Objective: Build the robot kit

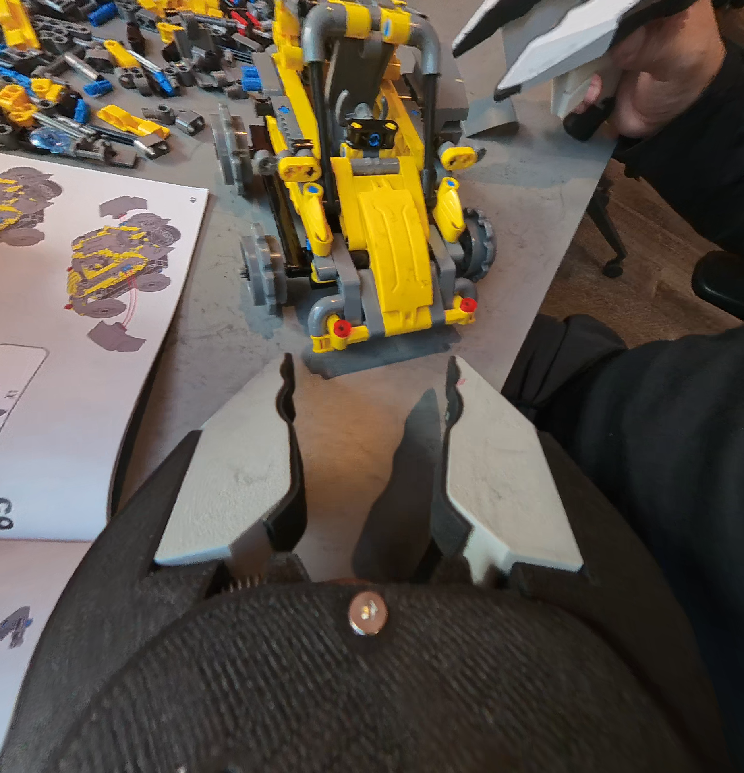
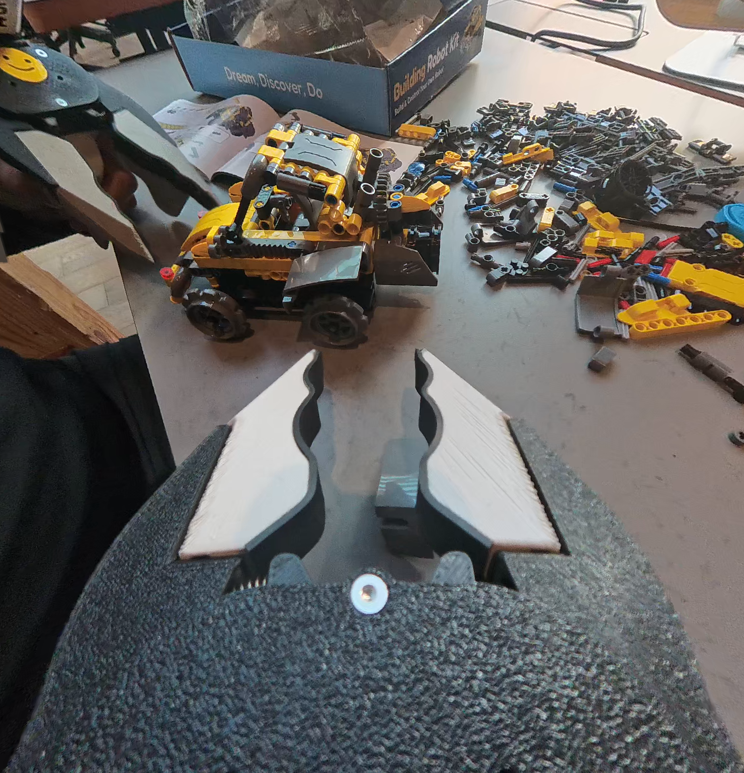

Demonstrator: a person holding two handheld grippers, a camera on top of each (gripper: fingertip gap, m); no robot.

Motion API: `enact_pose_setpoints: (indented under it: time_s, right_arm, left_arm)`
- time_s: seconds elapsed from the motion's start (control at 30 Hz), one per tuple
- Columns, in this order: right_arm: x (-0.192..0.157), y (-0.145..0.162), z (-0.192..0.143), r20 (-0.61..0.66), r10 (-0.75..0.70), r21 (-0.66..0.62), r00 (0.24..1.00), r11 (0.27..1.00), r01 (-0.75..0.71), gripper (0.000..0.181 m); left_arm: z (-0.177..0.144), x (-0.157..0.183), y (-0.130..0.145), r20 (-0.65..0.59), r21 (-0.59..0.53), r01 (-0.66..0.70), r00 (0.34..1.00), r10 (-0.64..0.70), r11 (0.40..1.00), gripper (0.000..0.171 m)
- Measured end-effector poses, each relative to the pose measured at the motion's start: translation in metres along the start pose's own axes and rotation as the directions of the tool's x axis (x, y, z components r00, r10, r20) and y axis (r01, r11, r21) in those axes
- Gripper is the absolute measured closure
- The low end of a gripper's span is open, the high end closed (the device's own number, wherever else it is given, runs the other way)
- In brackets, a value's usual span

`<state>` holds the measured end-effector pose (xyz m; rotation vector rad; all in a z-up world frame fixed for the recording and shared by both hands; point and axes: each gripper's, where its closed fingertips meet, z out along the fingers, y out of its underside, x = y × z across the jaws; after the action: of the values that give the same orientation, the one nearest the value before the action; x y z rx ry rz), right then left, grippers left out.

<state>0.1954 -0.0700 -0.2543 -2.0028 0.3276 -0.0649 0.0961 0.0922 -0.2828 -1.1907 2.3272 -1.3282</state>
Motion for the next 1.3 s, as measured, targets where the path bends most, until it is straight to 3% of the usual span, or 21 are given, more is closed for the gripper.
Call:
enact_pose_setpoints:
  time_s: [0.2, 0.3, 0.4, 0.5, 0.7, 0.87, 1.0, 1.3]
  right_arm:
    - [-0.023, -0.013, 0.004, 0.080, 0.123, 0.071, 0.989, 0.989, -0.129, 0.143]
    - [-0.028, -0.017, 0.010, 0.095, 0.223, 0.086, 0.970, 0.969, -0.231, 0.149]
    - [-0.029, -0.023, 0.017, 0.114, 0.337, 0.112, 0.935, 0.930, -0.349, 0.159]
    - [-0.027, -0.021, 0.026, 0.128, 0.461, 0.096, 0.878, 0.876, -0.474, 0.163]
    - [-0.034, -0.023, 0.036, 0.192, 0.556, 0.081, 0.809, 0.812, -0.578, 0.173]
    - [-0.036, -0.027, 0.041, 0.243, 0.597, 0.097, 0.764, 0.769, -0.632, 0.178]
    - [-0.036, -0.027, 0.039, 0.227, 0.575, 0.101, 0.786, 0.789, -0.606, 0.179]
    - [-0.045, -0.023, 0.036, 0.223, 0.515, 0.049, 0.828, 0.842, -0.537, 0.178]
  left_arm:
    - [0.002, -0.012, -0.028, 0.075, 0.109, 0.141, 0.986, -0.149, 0.984, 0.069]
    - [0.010, -0.010, -0.049, 0.109, 0.112, 0.119, 0.985, -0.132, 0.986, 0.057]
    - [0.023, -0.002, -0.076, 0.138, 0.116, 0.035, 0.989, -0.051, 0.993, 0.056]
    - [0.041, 0.001, -0.087, 0.172, 0.075, -0.023, 0.985, 0.010, 0.997, 0.056]
    - [0.068, 0.003, -0.078, 0.186, -0.060, -0.067, 0.980, 0.077, 0.996, 0.069]
    - [0.074, -0.010, -0.070, 0.295, -0.179, -0.156, 0.934, 0.204, 0.972, 0.063]
    - [0.073, -0.015, -0.077, 0.340, -0.150, -0.224, 0.903, 0.263, 0.963, 0.071]
    - [0.071, -0.012, -0.078, 0.308, -0.134, -0.278, 0.900, 0.307, 0.951, 0.074]
